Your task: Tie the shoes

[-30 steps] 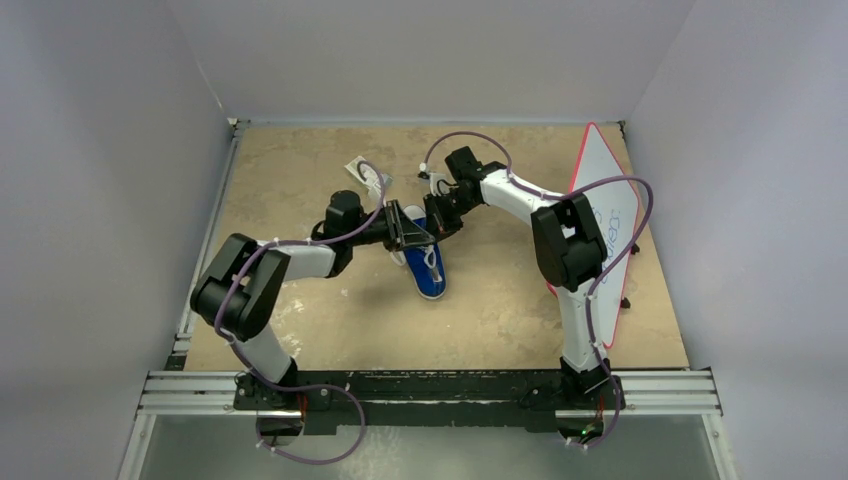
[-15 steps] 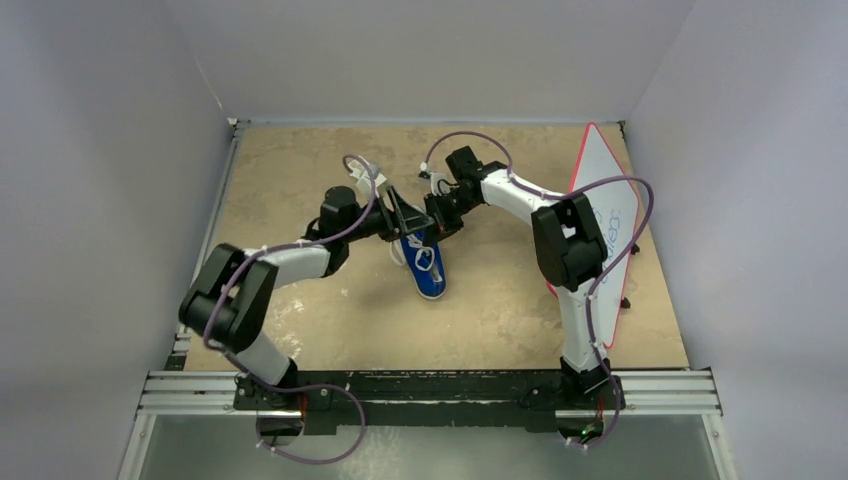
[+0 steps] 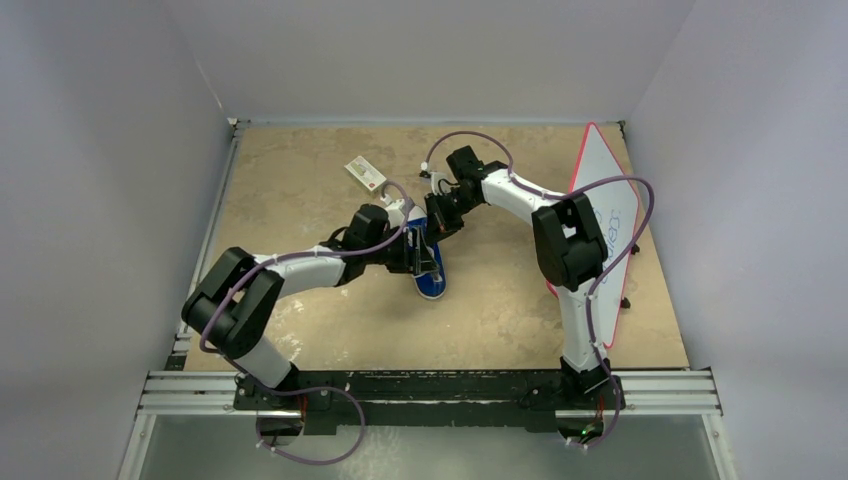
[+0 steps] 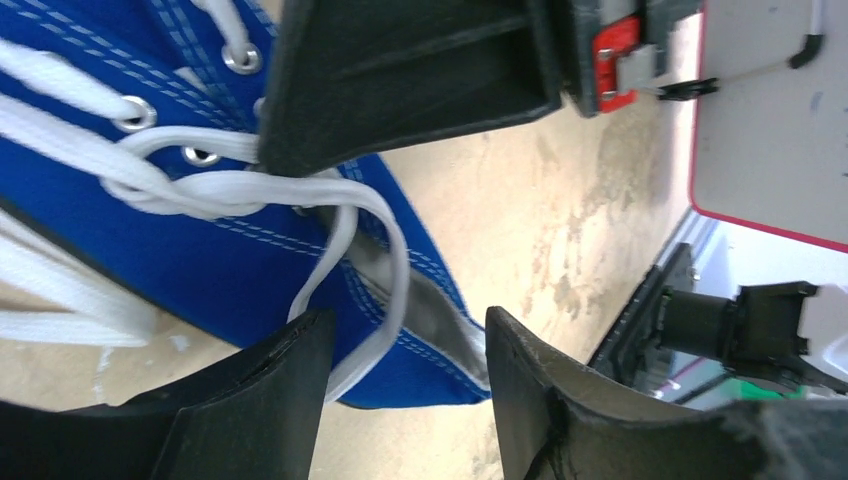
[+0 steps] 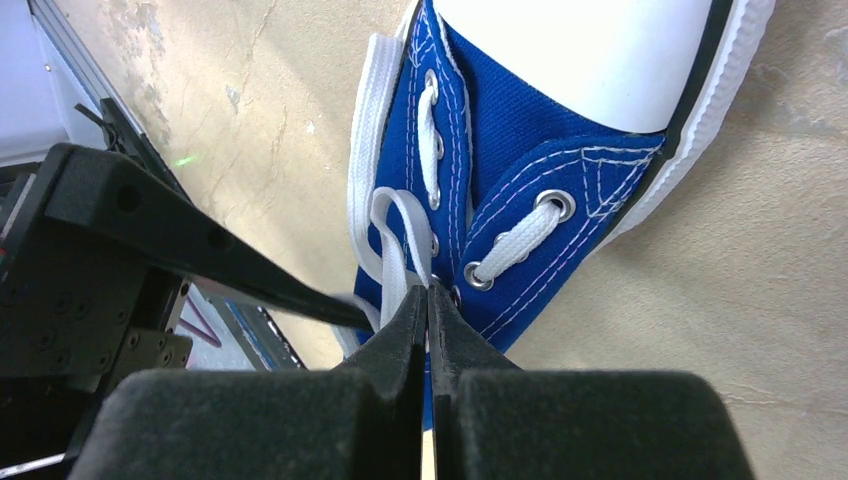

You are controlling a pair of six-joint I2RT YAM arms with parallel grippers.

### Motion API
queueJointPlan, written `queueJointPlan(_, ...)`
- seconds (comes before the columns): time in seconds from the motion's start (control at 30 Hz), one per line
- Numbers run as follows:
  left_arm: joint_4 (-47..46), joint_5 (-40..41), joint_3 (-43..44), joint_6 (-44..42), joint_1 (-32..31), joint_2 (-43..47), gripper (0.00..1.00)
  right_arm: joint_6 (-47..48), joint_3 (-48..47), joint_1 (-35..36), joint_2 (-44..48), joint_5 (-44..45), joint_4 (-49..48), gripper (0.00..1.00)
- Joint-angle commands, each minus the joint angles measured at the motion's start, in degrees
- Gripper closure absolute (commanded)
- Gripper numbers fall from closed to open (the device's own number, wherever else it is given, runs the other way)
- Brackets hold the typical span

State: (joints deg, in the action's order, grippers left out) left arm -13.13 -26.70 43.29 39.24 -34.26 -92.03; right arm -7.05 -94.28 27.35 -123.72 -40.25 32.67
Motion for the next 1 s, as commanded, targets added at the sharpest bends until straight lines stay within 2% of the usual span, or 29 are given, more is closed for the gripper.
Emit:
queueJointPlan(0.0,2.43,5.08,1.18,-3.77,0.06,1.86,0.44,0.53,-0.54,-0.46,0.22,-0.81,0.17,1.00)
queueJointPlan(0.17,5.40,8.33,-0.72,-4.98,1.73,6.81,0.30,0.34,-0.51,-0.46,0.56,-0.96,0.07,1.00)
queueJointPlan(0.3,-4.89,2.58,-5.80,3.55,7.28,9.34,0.28,-1.04,-0.37,-0.45,1.51,-2.91,0.26,1.00)
queueJointPlan(0.47,-18.02,-5.98,-7.47,11.32,8.60,3.64,0.31,-4.21,-1.04,-0.43,3.53,-4.48,-0.18,1.00)
queueJointPlan(0.53,-24.23,-6.43,-9.15,14.80,8.68,2.94,0.34,-5.15,-1.33,-0.52,4.72,-3.51,-0.40,1.00)
queueJointPlan(0.8,-31.71,-1.32,-14.32,19.36,11.35,8.77,0.35,-7.70,-1.07,-2.02,9.66,2.75,-2.03,1.00)
queueJointPlan(0.97,-31.22,-2.02,-15.43,19.40,12.35,8.99,0.34,-8.03,-0.94,-2.41,10.01,2.83,-2.31,1.00)
